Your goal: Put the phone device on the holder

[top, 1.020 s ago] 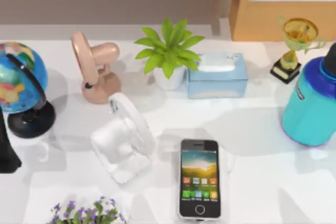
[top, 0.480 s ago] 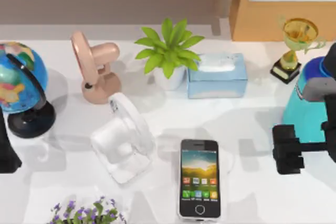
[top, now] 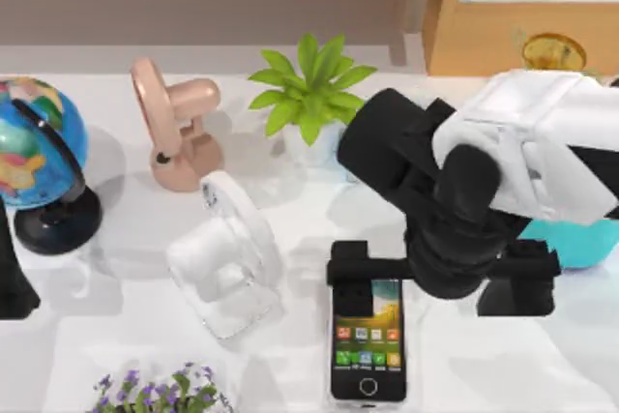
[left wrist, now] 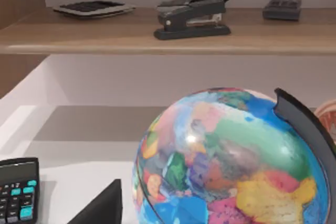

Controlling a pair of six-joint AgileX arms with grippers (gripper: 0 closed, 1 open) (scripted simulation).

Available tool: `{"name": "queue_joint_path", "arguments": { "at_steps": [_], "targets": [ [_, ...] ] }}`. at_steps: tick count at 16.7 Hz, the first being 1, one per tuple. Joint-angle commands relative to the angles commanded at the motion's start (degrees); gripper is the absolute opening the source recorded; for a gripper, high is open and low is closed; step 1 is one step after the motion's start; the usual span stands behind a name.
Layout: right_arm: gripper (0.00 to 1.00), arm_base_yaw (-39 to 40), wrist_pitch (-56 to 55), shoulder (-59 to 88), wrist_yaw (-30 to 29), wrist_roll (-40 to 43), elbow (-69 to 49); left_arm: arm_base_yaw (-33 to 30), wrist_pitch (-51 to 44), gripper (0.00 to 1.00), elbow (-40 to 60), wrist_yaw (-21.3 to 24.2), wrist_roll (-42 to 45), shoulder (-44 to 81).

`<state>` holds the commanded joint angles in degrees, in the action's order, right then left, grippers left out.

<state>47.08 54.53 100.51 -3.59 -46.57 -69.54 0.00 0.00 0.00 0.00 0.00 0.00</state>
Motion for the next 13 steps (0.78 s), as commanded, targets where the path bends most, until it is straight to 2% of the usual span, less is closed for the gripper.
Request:
{"name": "queue_joint_path", "arguments": {
  "at_steps": [5,13],
  "targets": [
    [1.00,3.6,-0.4,8.6,-1.5,-7.3,-8.1,0.0,0.0,1.00,0.0,0.0,0.0,0.0],
    [1.00,3.6,-1.3,7.6,-1.5,-7.5,-6.3,0.0,0.0,1.00,0.0,0.0,0.0,0.0]
  ]
}}
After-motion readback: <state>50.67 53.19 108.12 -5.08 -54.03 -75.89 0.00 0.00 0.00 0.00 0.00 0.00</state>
